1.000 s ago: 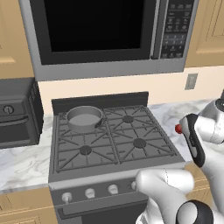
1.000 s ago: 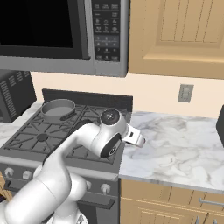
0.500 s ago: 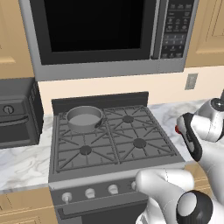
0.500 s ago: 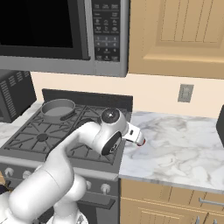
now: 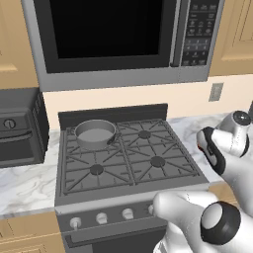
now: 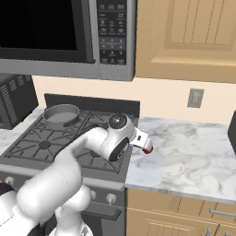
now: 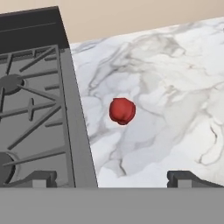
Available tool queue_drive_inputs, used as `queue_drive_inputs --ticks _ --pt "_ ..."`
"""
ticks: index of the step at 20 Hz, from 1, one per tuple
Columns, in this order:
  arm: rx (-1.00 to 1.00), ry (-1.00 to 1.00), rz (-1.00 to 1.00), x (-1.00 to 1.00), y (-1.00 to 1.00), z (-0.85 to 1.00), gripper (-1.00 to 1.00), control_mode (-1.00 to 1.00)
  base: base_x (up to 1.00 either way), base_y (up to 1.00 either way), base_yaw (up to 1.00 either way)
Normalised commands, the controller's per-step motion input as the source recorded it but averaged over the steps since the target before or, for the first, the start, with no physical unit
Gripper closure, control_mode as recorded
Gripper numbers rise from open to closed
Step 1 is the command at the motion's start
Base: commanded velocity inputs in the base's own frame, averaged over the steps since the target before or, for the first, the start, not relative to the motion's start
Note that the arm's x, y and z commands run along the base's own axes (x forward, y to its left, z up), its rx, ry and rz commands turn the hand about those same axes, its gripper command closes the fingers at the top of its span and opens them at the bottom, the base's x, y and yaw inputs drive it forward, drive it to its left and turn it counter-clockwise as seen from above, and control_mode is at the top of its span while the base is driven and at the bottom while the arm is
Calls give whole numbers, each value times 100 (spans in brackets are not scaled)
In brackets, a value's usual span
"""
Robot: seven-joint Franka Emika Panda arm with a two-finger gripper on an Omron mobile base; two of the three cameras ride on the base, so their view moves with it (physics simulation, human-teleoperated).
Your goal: Turn on the burner for the pot on the stove. Wait thirty seconds for the pot to heat up. Then add the bell pepper to the pot.
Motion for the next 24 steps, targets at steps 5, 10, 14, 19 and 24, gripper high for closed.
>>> queue_drive_inputs --ticks 5,10,14,19,24 --pt "0 4 0 35 -13 -9 -100 -100 0 0 0" --pt "0 5 0 35 -26 -7 -100 -100 0 0 0" --pt "3 4 0 29 -34 -7 -100 -100 0 0 0" --pt "13 4 0 20 -32 -17 -100 -100 0 0 0" --pt "13 5 0 18 -9 -25 -100 -100 0 0 0"
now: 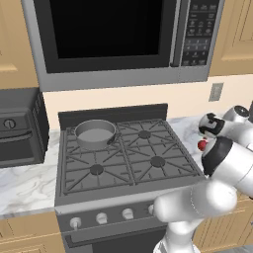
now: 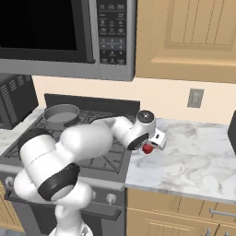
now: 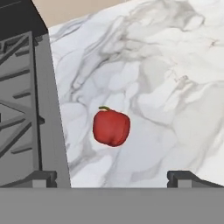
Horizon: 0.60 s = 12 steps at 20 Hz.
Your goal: Turn on the burner for the pot on the stove. Wait thirty seconds for the pot to heat up. Then add the bell pepper to the pot.
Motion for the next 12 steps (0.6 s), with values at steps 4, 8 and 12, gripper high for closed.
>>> queue_drive_inputs --ticks 4,8,12 --pt "7 8 0 21 0 -28 -100 -100 0 0 0" --pt "4 7 0 24 0 -28 -100 -100 0 0 0" --pt "0 3 0 22 0 -27 -100 -100 0 0 0"
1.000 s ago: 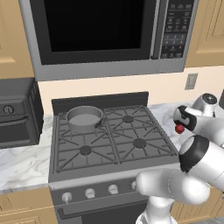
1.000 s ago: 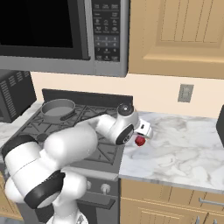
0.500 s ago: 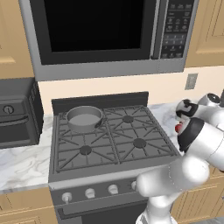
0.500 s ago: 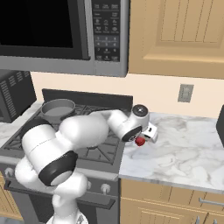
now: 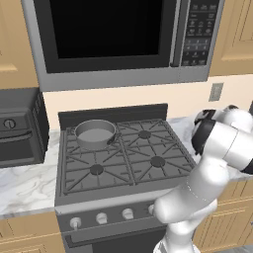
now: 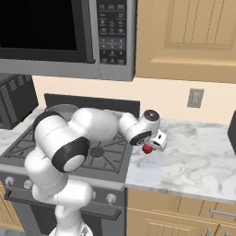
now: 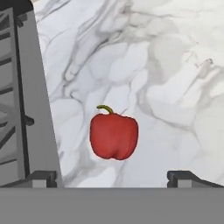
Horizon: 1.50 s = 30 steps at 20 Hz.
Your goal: Turn on the burner for the pot on the stove. Wait thirty seconds for the pot to heat up. Then add the bell pepper to the pot.
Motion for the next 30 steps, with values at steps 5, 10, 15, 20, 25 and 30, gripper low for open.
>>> queue_drive_inputs --ticks 5,10,15,20,25,30 --pt "0 0 0 14 0 -28 -100 -100 0 0 0" --pt "0 0 0 13 0 -19 -100 -100 0 0 0" --pt "0 0 0 9 0 -3 -100 -100 0 0 0" --pt "0 0 0 10 0 -5 -100 -100 0 0 0" --pt "0 0 0 11 0 -9 -100 -100 0 0 0" --pt "0 0 0 14 0 -10 -100 -100 0 0 0"
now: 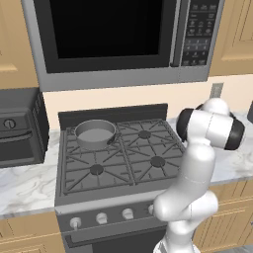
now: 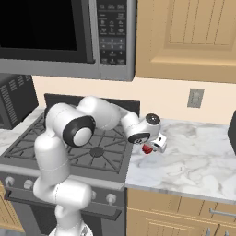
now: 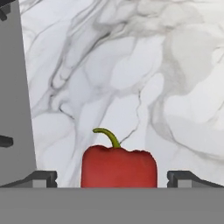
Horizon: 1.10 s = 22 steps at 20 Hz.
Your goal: Turn on the burner for the pot on the stove. Wait thirty seconds for the pot to heat up. Then add the bell pepper to the pot.
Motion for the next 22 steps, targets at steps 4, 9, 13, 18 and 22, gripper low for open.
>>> queue_drive_inputs --ticks 4,9,13,18,22 --pt "0 0 0 5 0 -4 -100 -100 0 0 0" --pt "0 0 0 0 0 -10 -100 -100 0 0 0" --pt "0 0 0 0 0 -24 -100 -100 0 0 0" --pt "0 0 0 0 0 -7 100 -100 0 0 0" --pt "0 0 0 0 0 0 100 -100 0 0 0"
